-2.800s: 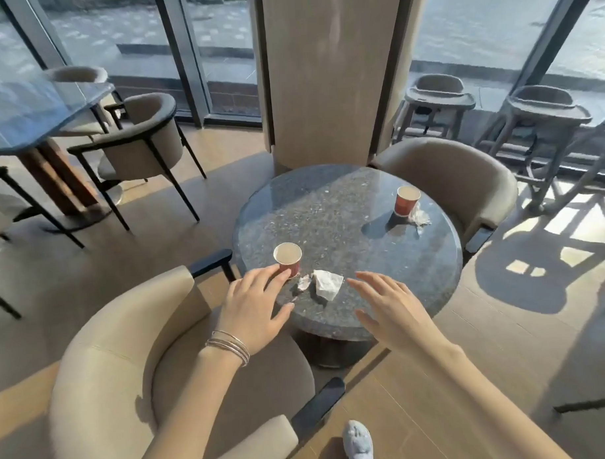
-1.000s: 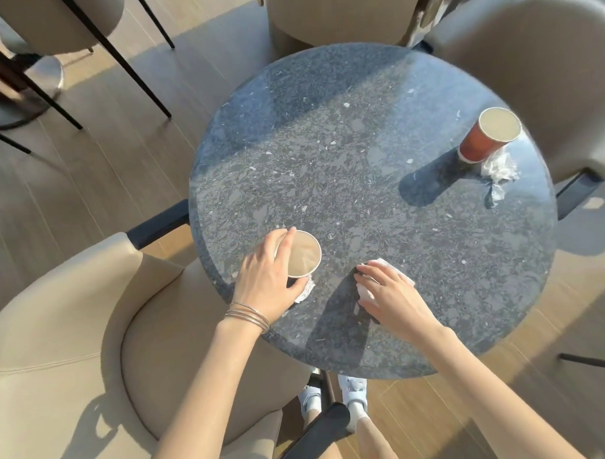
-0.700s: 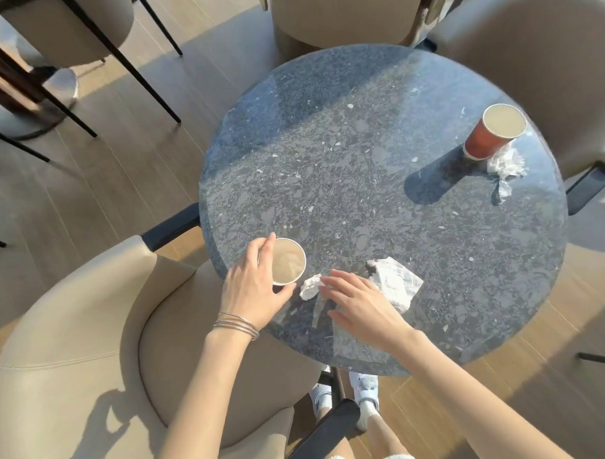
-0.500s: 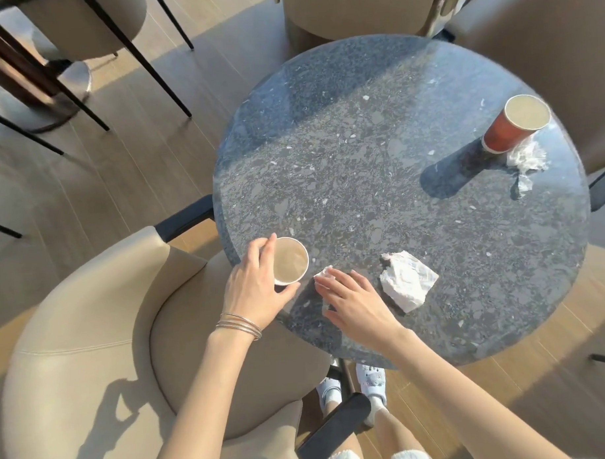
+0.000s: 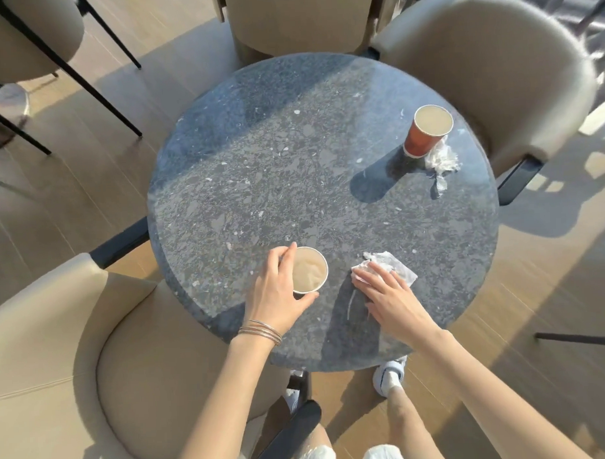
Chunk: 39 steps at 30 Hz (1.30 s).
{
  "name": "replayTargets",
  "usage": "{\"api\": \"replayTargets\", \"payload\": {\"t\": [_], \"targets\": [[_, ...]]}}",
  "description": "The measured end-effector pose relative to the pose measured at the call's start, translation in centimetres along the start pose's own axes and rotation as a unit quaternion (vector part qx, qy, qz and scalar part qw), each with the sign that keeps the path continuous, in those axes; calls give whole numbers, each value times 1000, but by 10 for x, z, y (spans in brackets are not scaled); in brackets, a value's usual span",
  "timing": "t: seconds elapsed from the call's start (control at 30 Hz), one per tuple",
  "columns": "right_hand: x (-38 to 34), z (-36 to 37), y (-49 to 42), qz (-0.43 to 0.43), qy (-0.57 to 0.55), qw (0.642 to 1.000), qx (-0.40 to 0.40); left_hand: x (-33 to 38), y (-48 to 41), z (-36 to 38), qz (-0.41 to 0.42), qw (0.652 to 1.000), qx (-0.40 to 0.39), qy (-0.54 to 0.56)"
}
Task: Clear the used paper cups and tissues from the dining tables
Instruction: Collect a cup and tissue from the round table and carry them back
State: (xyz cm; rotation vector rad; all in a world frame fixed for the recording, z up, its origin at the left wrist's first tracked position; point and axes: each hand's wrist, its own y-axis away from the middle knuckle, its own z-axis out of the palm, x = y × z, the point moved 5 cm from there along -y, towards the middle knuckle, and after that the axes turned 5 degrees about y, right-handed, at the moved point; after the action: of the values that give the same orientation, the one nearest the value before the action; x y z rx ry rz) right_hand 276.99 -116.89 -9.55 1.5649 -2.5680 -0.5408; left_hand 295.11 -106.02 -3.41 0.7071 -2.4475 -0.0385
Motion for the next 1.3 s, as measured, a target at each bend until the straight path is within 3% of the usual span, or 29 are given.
{"api": "replayTargets", "payload": {"t": [0.7, 0.97, 1.3], "targets": [[223, -52, -41, -85, -35, 996, 7, 171, -100, 81, -74, 993, 69, 55], [251, -83, -40, -70, -64, 993, 64, 204, -146, 42, -16, 988, 128, 83], [275, -130, -45, -17, -78, 993, 82, 257, -223, -19, 77, 979, 170, 85]]}}
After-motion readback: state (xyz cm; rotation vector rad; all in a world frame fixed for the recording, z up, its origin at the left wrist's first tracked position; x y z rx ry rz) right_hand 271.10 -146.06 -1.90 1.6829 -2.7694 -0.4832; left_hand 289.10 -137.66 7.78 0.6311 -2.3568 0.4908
